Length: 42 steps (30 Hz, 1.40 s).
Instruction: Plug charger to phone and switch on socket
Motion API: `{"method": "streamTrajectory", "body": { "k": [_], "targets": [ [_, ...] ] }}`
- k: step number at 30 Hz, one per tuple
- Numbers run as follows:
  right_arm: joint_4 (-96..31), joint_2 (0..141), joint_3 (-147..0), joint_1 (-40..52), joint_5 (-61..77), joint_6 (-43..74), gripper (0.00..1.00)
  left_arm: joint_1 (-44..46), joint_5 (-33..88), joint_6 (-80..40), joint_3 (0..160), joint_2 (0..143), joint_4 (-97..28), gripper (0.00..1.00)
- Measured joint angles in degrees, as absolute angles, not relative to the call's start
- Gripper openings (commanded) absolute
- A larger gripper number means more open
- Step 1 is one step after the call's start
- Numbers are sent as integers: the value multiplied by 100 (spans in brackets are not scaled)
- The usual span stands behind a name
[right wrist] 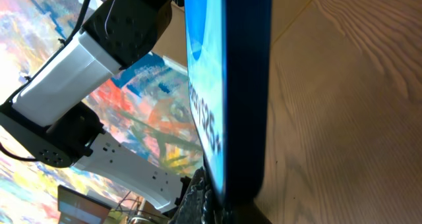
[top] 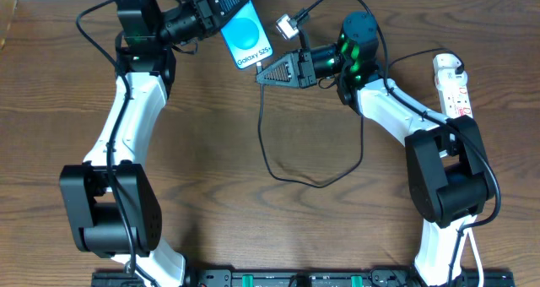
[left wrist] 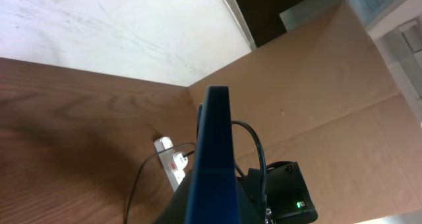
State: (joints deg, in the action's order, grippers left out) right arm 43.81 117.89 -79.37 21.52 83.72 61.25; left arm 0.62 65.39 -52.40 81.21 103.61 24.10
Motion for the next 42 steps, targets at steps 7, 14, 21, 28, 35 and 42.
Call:
{"method": "streamTrajectory", "body": {
  "k": [7,14,21,28,35,42],
  "targets": [
    [4381,11789,-7935,2152,8377,6125,1,104,6543,-5221,8121,10361,2410,7],
    [4381,11789,-7935,2152,8372,6125,1,104,6528,-5218,8121,10359,2410,7],
    [4383,11791,-7935,2150,8283,6125,1,110,6388,-5221,8121,10361,2405,7],
    [4383,11791,-7935,2156,8270,6125,1,67,6458,-5221,8121,10359,2403,7],
    [4383,11791,-7935,2169,8313,6125,1,-95,6840,-5205,8121,10361,2405,7],
    [4381,11793,-7935,2167,8409,6125,1,-108,7059,-5201,8121,10361,2408,7]
  ]
}}
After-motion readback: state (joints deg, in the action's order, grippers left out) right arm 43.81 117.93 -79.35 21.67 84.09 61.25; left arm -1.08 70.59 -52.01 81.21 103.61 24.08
